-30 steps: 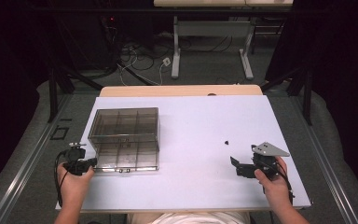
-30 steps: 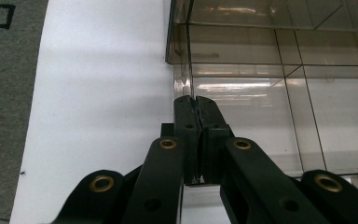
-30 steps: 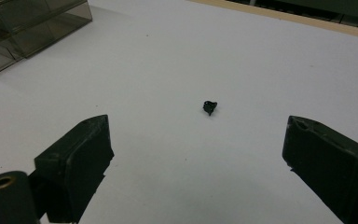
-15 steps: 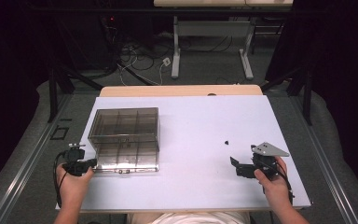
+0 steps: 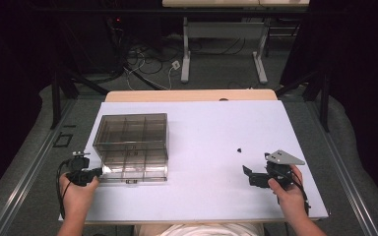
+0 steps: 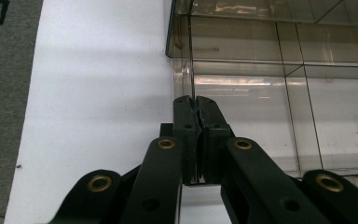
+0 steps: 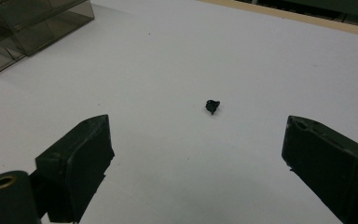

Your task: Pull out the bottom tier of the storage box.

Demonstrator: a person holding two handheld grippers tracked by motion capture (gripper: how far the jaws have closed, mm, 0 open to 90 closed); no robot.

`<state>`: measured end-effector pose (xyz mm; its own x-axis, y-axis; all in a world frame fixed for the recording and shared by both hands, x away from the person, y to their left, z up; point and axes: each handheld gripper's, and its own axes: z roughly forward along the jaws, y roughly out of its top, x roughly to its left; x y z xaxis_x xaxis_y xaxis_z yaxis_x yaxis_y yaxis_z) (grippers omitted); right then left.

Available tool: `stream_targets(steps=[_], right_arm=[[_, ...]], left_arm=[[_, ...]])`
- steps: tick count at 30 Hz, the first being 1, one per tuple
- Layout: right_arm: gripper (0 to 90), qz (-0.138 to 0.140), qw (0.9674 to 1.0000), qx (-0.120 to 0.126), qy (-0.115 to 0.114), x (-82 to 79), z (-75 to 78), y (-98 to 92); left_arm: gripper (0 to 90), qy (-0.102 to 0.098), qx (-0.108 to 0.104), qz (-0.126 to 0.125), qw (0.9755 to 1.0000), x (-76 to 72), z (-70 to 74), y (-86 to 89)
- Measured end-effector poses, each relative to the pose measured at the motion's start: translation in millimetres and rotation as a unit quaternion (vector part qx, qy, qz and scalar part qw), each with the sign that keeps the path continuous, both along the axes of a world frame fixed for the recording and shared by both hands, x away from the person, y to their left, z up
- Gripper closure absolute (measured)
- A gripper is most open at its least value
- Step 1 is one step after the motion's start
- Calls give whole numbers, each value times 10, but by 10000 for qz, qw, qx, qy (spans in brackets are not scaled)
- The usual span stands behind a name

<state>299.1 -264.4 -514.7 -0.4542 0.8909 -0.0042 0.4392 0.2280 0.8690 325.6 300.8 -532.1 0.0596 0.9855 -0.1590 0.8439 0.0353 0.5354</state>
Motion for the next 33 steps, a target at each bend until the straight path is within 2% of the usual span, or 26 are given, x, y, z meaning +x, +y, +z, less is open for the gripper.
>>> stream_targets(steps=[3, 6, 8, 9, 12, 17, 19, 20, 25, 33], right_arm=[[80, 12, 10000, -31, -37, 7, -4, 4], [80, -2, 10000, -36, -30, 5, -6, 9], [81, -4, 10000, -41, -29, 5, -6, 7], [81, -10, 10000, -38, -25, 5, -6, 7], [81, -19, 10000, -29, -12, 3, -7, 6], [82, -28, 10000, -41, 1, 0, -4, 5], [82, -16, 10000, -23, -8, 3, -7, 6], [82, -14, 10000, -25, -6, 3, -7, 6], [82, -8, 10000, -25, -1, 4, -8, 9], [82, -13, 10000, -35, -4, 5, -8, 4]], left_arm=[[854, 46, -61, -7, 10000, -2, -1, 4], [824, -59, 6, -7, 10000, 1, -12, -12], [807, -50, -14, -52, 10000, -3, 6, -12], [802, -127, -14, -23, 9999, -4, 1, -18], [769, -180, -53, -40, 9998, -9, 10, -17], [712, -333, 38, -29, 9994, -22, 33, -19], [696, -429, 25, -16, 9991, -26, 39, -25], [689, -417, 21, -40, 9991, -30, 50, -25], [642, -614, 30, 7, 9981, -43, 71, -45], [582, -836, -16, -68, 9965, -81, 123, -43]])
